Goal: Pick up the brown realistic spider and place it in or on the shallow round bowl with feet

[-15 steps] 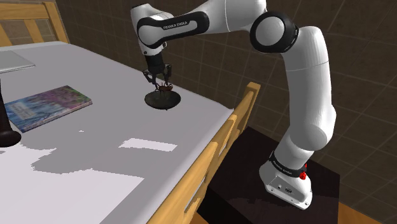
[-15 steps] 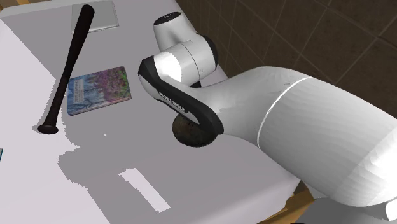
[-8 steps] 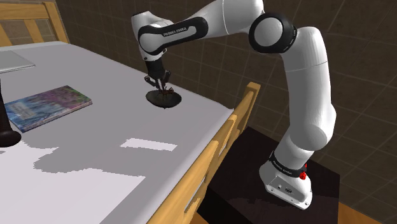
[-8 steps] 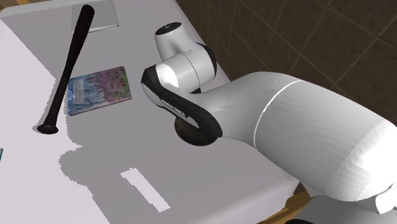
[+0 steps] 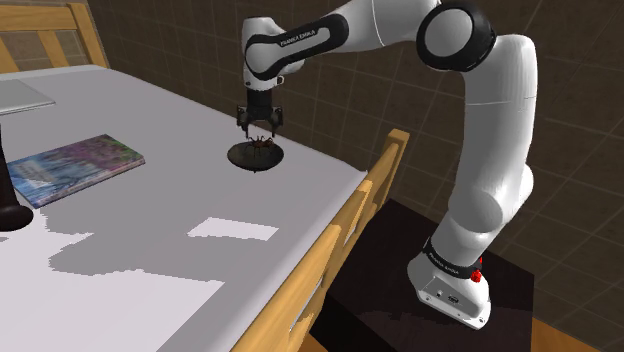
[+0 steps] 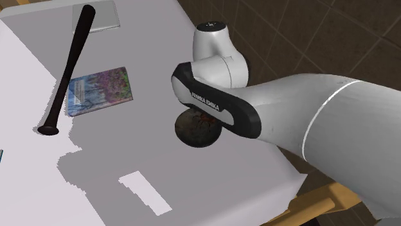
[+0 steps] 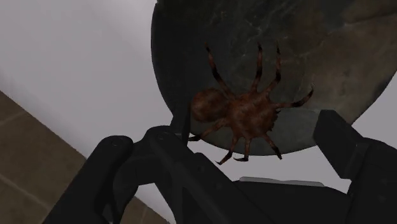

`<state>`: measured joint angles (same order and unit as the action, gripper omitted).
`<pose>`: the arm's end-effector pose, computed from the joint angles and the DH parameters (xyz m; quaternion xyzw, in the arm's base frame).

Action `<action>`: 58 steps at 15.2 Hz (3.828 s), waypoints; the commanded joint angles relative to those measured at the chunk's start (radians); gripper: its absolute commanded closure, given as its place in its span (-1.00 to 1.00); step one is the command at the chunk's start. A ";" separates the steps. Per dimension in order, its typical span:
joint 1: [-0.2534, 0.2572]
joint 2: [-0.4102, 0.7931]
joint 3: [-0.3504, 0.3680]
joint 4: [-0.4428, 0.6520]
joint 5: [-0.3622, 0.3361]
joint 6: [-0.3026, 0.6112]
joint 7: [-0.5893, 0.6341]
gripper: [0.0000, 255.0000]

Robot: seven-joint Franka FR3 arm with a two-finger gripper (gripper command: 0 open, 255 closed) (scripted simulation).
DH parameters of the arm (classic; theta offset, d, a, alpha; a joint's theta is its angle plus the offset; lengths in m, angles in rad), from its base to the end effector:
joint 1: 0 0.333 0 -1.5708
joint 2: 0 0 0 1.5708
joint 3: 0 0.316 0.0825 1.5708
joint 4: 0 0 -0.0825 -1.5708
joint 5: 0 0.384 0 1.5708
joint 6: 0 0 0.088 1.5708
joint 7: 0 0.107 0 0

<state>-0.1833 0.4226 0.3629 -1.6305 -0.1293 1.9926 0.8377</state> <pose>0.6587 0.0837 0.3853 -0.9506 0.3098 0.0208 0.0053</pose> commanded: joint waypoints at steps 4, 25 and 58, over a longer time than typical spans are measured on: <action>-0.099 -0.078 0.015 -0.183 0.181 0.239 -0.001 -1.00; -0.088 -0.042 0.011 -0.197 0.168 0.288 0.007 1.00; -0.072 -0.194 0.049 -0.203 0.210 0.158 0.061 1.00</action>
<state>-0.2566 0.2227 0.4119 -1.8287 0.0826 2.1393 0.8979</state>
